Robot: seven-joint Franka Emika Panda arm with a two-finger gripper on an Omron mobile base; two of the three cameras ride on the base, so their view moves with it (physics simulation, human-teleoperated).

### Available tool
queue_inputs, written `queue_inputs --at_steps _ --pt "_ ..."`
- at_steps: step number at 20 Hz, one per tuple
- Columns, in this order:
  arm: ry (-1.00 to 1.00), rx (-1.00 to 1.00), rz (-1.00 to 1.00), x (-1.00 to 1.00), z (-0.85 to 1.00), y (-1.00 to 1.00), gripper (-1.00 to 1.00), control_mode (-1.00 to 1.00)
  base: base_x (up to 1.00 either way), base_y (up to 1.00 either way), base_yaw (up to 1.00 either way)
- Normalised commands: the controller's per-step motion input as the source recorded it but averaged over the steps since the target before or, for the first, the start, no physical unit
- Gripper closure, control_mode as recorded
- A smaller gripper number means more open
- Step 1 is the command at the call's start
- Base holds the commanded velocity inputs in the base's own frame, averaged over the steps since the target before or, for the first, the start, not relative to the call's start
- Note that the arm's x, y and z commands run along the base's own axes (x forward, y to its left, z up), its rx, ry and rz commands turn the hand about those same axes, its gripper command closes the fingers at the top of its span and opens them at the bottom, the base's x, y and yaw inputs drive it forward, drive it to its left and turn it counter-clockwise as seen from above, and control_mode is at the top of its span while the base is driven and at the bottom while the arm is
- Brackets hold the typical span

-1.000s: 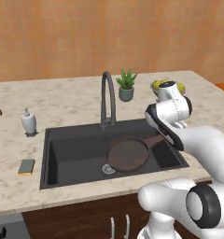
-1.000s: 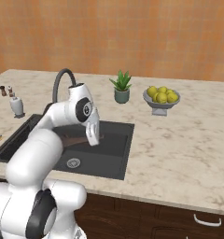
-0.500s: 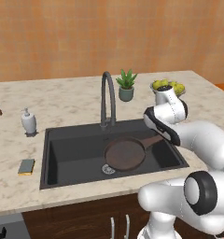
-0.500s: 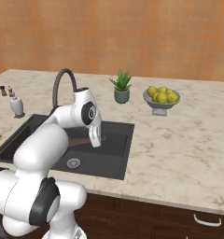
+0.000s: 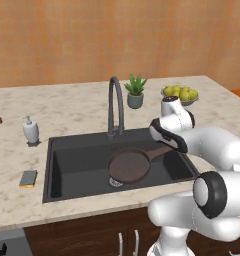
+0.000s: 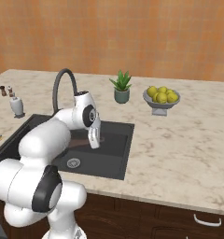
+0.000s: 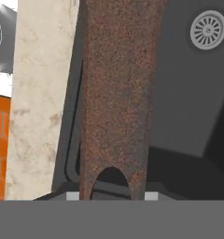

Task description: Pick the pan and sponge and place them into the sink. Then turn on the water.

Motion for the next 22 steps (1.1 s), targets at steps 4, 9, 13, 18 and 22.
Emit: queue_inputs --at_steps 4,9,13,18,22 --pt "0.00 0.00 -0.07 0.26 -0.29 0.01 1.00 -1.00 0.00 0.00 0.00" --pt "0.01 0.00 -0.09 0.22 -0.29 0.00 1.00 -1.00 0.00 0.00 0.00" --pt "0.01 0.00 -0.07 0.22 -0.26 0.00 1.00 -1.00 0.00 0.00 0.00" --pt "0.00 0.00 0.00 0.24 -0.39 0.02 1.00 -1.00 0.00 0.00 0.00" --pt "0.00 0.00 0.00 0.16 -0.27 0.00 1.00 -1.00 0.00 0.00 0.00"
